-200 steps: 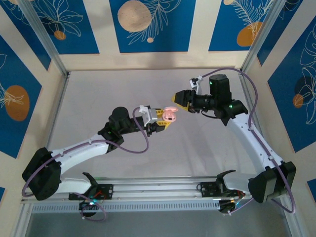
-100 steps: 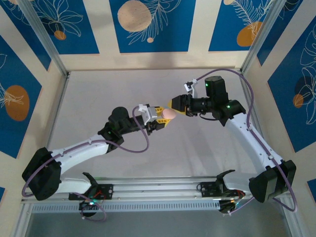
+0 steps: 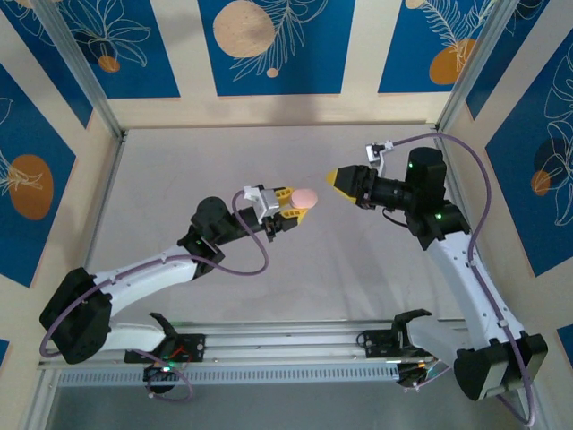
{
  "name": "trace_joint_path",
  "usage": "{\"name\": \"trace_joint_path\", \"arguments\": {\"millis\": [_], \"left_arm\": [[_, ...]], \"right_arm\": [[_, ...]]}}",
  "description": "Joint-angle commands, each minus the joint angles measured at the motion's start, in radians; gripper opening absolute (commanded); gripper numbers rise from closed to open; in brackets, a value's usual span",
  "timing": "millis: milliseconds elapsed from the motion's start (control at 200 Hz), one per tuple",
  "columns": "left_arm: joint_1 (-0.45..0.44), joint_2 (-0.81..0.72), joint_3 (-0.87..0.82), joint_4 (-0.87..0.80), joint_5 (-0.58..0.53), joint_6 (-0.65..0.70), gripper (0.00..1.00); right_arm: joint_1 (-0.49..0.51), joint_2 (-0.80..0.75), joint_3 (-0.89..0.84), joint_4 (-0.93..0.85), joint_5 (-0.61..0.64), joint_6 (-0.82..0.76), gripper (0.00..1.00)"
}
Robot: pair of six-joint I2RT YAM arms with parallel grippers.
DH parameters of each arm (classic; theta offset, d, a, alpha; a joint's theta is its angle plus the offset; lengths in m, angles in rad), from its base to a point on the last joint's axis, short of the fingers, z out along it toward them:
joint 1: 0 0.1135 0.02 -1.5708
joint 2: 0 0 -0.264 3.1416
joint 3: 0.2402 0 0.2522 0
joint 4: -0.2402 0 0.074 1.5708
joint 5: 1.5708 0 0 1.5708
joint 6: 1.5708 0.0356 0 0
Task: Insert the wireless bluetooth earbuds into the charging case
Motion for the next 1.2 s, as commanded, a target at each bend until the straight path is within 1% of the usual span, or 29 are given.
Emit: {"name": "trace_joint_path", "arguments": {"millis": [0, 100, 145, 270, 450, 655, 860, 945, 1015, 1111, 1196], "left_arm": [[-0.008, 0.019, 0.002, 0.126, 0.010, -0.059, 0.23], [-0.008, 0.038, 0.007, 0.161, 0.019, -0.085, 0.23], [-0.008, 0.044, 0.007, 0.177, 0.019, -0.095, 0.23], [-0.007, 0.053, 0.015, 0.196, 0.019, -0.115, 0.23], [-0.008, 0.043, 0.019, 0.178, 0.019, -0.115, 0.23], [-0.008, 0.048, 0.032, 0.160, 0.036, -0.111, 0.23], [-0.008, 0.050, 0.042, 0.150, 0.039, -0.110, 0.24], [-0.007, 0.050, 0.043, 0.140, 0.036, -0.105, 0.27], [-0.008, 0.049, 0.047, 0.118, 0.025, -0.098, 0.30], [-0.007, 0.039, 0.053, 0.071, 0.014, -0.071, 0.36], [-0.007, 0.029, 0.058, 0.025, 0.000, -0.051, 0.39]], "right_arm": [[0.014, 0.056, -0.005, 0.143, -0.204, 0.133, 0.78], [0.048, 0.115, 0.073, -0.003, -0.236, 0.048, 0.78], [0.065, 0.136, 0.093, -0.028, -0.255, 0.021, 0.76], [0.101, 0.165, 0.103, -0.017, -0.280, 0.006, 0.68], [0.114, 0.180, 0.094, 0.009, -0.299, 0.008, 0.59], [0.125, 0.193, 0.099, 0.014, -0.321, 0.003, 0.54], [0.124, 0.201, 0.104, 0.006, -0.307, -0.006, 0.41], [0.121, 0.200, 0.104, 0.012, -0.298, -0.010, 0.35], [0.118, 0.195, 0.104, 0.014, -0.285, -0.021, 0.33], [0.114, 0.189, 0.106, 0.019, -0.261, -0.030, 0.29], [0.108, 0.184, 0.107, 0.030, -0.248, -0.029, 0.27]]}}
